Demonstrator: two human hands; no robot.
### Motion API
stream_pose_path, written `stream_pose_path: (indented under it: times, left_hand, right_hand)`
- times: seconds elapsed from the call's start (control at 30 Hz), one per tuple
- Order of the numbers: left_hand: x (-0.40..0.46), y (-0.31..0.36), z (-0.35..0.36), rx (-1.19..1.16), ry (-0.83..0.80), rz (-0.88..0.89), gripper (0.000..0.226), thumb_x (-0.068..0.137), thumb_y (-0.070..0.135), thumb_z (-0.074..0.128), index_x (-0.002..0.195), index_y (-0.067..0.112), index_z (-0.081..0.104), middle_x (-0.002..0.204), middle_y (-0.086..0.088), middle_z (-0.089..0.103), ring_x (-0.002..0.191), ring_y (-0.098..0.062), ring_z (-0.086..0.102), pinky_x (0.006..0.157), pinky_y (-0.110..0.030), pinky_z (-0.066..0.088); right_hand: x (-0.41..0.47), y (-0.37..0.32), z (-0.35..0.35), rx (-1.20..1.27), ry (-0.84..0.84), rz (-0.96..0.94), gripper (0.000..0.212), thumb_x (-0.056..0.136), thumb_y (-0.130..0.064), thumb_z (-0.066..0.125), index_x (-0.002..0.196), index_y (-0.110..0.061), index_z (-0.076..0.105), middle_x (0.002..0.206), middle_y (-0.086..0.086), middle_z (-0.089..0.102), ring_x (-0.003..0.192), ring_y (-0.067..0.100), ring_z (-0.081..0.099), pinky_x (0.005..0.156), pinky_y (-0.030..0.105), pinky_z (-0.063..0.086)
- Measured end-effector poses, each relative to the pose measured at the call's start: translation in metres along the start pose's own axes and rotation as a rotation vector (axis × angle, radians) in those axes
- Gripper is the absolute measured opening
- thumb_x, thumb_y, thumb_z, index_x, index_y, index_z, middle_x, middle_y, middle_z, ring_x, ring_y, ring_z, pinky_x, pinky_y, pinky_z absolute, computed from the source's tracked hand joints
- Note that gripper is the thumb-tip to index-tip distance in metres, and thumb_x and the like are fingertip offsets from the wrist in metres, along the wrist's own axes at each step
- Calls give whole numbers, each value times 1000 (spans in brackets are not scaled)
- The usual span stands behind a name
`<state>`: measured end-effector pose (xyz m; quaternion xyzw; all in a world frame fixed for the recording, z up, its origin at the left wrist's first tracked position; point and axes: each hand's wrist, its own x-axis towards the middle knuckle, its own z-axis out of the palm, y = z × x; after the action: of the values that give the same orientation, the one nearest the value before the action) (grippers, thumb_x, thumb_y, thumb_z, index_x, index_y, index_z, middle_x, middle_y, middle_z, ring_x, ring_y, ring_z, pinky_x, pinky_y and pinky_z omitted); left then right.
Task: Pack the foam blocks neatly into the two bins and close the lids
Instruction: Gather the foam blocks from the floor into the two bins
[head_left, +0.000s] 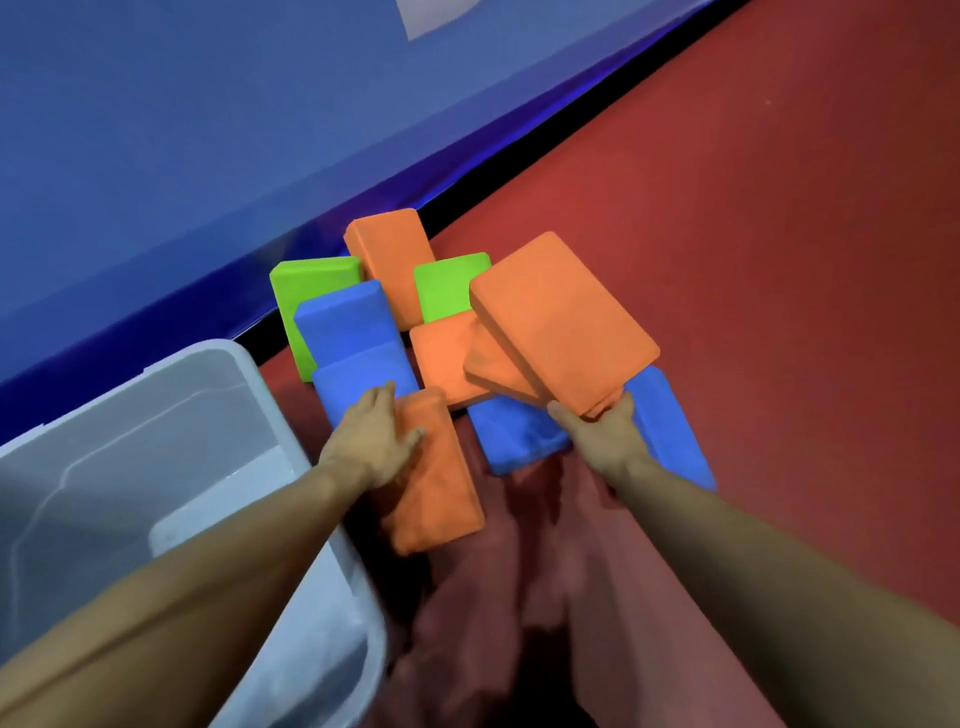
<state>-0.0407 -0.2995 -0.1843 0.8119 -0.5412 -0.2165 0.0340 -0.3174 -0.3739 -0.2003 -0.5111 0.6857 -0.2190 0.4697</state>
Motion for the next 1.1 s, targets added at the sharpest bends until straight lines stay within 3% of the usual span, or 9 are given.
stream_pose_path:
  times: [0.07, 0.17, 0.3, 0.4, 0.57, 0.67, 0.87, 1.0, 1.1]
  left_hand:
    - [24, -13, 10, 78, -51, -19, 93, 92, 57, 59, 158, 6, 17, 164, -20, 18, 150, -36, 21, 123, -43, 21]
    - [40, -24, 24, 180, -111, -30, 88, 89, 64, 59, 154, 12, 30, 165, -20, 11, 152, -36, 16, 123, -42, 16]
    - [42, -19, 27, 57, -73, 7, 67, 78, 57, 76, 116, 11, 47, 128, -18, 53, 122, -36, 48, 102, -44, 40]
    - [31, -10, 20, -39, -195, -53, 66, 71, 65, 78, 100, 19, 41, 97, -4, 57, 93, -31, 57, 77, -38, 43]
    - [4, 8, 13, -74, -83, 26, 67, 63, 67, 80, 99, 29, 39, 94, 6, 57, 85, -21, 55, 71, -33, 39]
    - [-19, 22, -8, -143, 5, 68, 69, 64, 64, 83, 101, 27, 38, 86, 11, 56, 80, -19, 55, 67, -33, 35]
    - [-75, 33, -74, -223, 99, 112, 69, 60, 71, 80, 99, 33, 37, 85, 13, 55, 78, -17, 56, 66, -35, 40]
    - [-127, 22, -130, -307, 201, 104, 69, 62, 68, 82, 98, 30, 37, 87, 11, 55, 76, -14, 54, 65, -36, 43]
    - [-180, -3, -167, -317, 257, 70, 68, 64, 67, 82, 97, 30, 35, 89, 13, 55, 77, -14, 54, 64, -35, 43]
  right_hand:
    - [14, 1, 12, 192, 27, 70, 102, 76, -46, 84, 152, -10, 25, 145, 7, 53, 132, 26, 53, 111, 36, 40]
    - [35, 11, 24, 446, 103, 215, 124, 39, -86, 79, 137, -25, 33, 132, 3, 61, 117, 26, 63, 103, 53, 50]
    - [50, 20, 26, 631, 185, 291, 103, 28, -89, 78, 107, -36, 39, 120, 5, 64, 104, 27, 67, 94, 54, 56]
    - [40, 8, 29, 722, 173, 310, 90, 35, -77, 85, 102, -35, 41, 127, 6, 59, 106, 30, 67, 77, 51, 62]
    - [31, -15, 28, 798, 138, 324, 85, 57, -58, 90, 117, -24, 40, 123, 10, 62, 87, 27, 67, 62, 38, 57]
    - [16, -29, 21, 812, 119, 311, 93, 52, -60, 91, 119, -21, 39, 127, 14, 60, 89, 26, 63, 58, 38, 56]
    - [-40, -66, 4, 543, 154, 99, 98, 50, -72, 81, 118, -21, 34, 113, 1, 57, 94, 21, 64, 90, 54, 57]
    - [-99, -102, 4, 418, 115, -34, 78, 77, -51, 82, 125, -12, 35, 106, 2, 56, 101, 23, 57, 88, 29, 42]
    - [-147, -123, 16, 426, 45, -124, 73, 80, -48, 81, 122, -14, 33, 109, 11, 65, 97, 22, 60, 84, 29, 41]
